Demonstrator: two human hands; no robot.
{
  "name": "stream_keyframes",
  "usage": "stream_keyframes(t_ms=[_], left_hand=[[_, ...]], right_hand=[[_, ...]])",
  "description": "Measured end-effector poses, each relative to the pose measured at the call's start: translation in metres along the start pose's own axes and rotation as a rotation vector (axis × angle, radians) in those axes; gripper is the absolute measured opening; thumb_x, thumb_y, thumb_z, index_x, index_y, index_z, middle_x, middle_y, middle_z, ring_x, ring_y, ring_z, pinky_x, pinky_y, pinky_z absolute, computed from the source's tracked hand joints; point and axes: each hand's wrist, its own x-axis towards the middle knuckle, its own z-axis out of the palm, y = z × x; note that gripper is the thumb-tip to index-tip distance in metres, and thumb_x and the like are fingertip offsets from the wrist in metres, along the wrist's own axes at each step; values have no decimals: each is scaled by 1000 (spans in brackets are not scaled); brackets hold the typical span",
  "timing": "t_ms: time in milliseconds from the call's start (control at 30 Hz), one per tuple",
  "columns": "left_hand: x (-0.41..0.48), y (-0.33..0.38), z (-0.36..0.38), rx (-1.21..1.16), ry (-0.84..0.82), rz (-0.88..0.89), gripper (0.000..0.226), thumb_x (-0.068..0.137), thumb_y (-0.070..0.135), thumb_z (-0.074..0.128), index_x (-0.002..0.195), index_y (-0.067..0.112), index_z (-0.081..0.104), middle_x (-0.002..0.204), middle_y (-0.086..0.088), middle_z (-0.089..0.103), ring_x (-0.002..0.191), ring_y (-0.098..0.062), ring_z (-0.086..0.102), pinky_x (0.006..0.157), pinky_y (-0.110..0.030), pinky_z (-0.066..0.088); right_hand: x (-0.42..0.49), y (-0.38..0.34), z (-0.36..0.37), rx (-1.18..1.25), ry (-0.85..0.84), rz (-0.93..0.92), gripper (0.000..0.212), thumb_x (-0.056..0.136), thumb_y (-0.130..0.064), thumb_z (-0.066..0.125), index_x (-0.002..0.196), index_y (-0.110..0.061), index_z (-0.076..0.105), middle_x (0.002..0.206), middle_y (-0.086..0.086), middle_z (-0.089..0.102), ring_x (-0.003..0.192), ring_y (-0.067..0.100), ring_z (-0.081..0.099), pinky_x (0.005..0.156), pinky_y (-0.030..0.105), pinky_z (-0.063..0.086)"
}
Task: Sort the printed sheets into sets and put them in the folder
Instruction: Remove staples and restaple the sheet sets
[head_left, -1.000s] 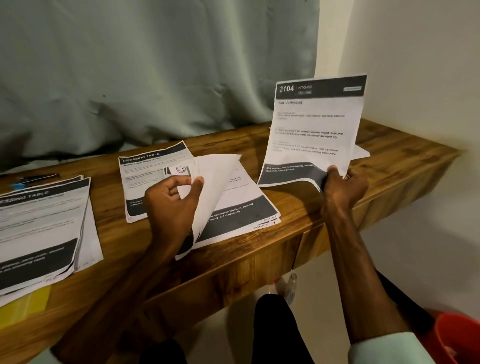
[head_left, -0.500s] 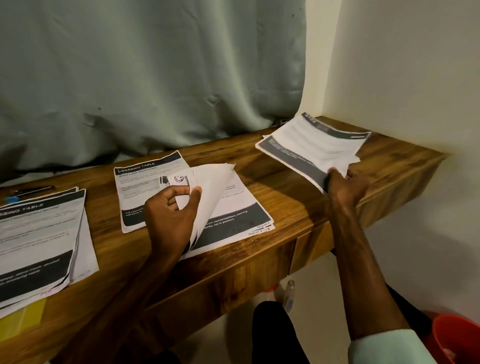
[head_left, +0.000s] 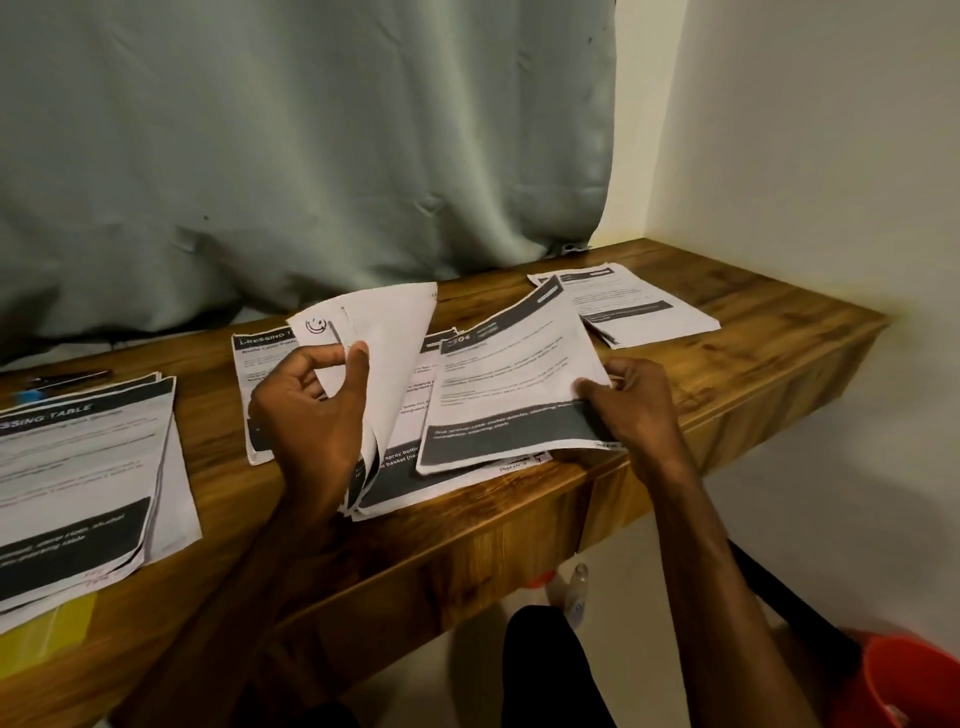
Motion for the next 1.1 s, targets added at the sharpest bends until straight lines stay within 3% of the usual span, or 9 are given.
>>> stream_keyframes(t_ms=[167, 333, 433, 533, 633, 767, 900, 1000, 1100], left_hand=[[-7, 9, 4, 40, -136, 144, 20, 91, 32, 76, 97, 13, 74, 109, 1, 75, 94, -7, 70, 78, -10, 51], [-10, 11, 11, 117, -298, 335, 11, 91, 25, 77, 94, 15, 74, 94, 12, 71, 81, 8, 66, 71, -8, 52], [-17, 6, 18, 184, -470, 427, 7, 90, 22, 78, 88, 15, 75, 88, 13, 73, 73, 5, 65, 67, -10, 48], [-26, -2, 27, 280, -645, 440, 9, 89, 26, 79, 86, 18, 76, 82, 17, 69, 70, 2, 59, 67, -19, 47], [-33, -7, 32, 354, -803, 377, 16, 88, 41, 77, 93, 26, 77, 92, 18, 74, 83, 0, 66, 75, -29, 57], [-32, 3, 20, 202, -1018, 268, 20, 91, 46, 72, 99, 28, 78, 97, 20, 75, 91, 4, 68, 79, -22, 56], [-11, 8, -4, 131, -788, 123, 23, 100, 34, 61, 100, 18, 77, 100, 11, 76, 90, -1, 71, 79, -20, 58], [16, -12, -22, 596, -565, 44, 31, 96, 50, 63, 99, 20, 70, 97, 6, 74, 88, -12, 69, 78, -34, 57], [23, -30, -38, 888, -629, -104, 43, 91, 52, 69, 110, 14, 60, 114, -3, 69, 101, -24, 65, 84, -38, 54]], right_hand=[[-4, -13, 32, 7, -212, 16, 25, 95, -11, 70, 120, -12, 72, 114, -2, 74, 85, 9, 73, 68, 25, 62], [1, -16, 64, 50, -339, 40, 17, 93, -11, 70, 109, -16, 76, 105, 2, 78, 85, 17, 77, 75, 36, 64], [4, -17, 72, 34, -410, 69, 22, 101, -22, 62, 102, -6, 77, 92, 9, 78, 73, 20, 73, 64, 32, 57], [12, -15, 73, 62, -341, 144, 43, 103, -31, 53, 93, 6, 72, 76, 22, 69, 59, 28, 59, 52, 31, 45], [21, -8, 67, -27, -253, 67, 61, 97, -55, 49, 86, 1, 71, 85, 24, 73, 77, 44, 70, 69, 55, 58], [24, -12, 57, -165, -196, -55, 62, 102, -53, 51, 78, 2, 69, 76, 19, 72, 67, 35, 68, 67, 44, 57], [28, -13, 67, -322, -288, -106, 70, 96, -62, 56, 71, 2, 69, 61, 13, 65, 54, 19, 53, 57, 31, 41], [37, -12, 75, -340, -348, -25, 73, 90, -72, 54, 63, -5, 58, 58, 5, 55, 56, 18, 51, 59, 30, 39], [51, -20, 72, -432, -438, 26, 65, 85, -82, 48, 76, -18, 59, 77, 1, 58, 77, 21, 59, 67, 31, 46]])
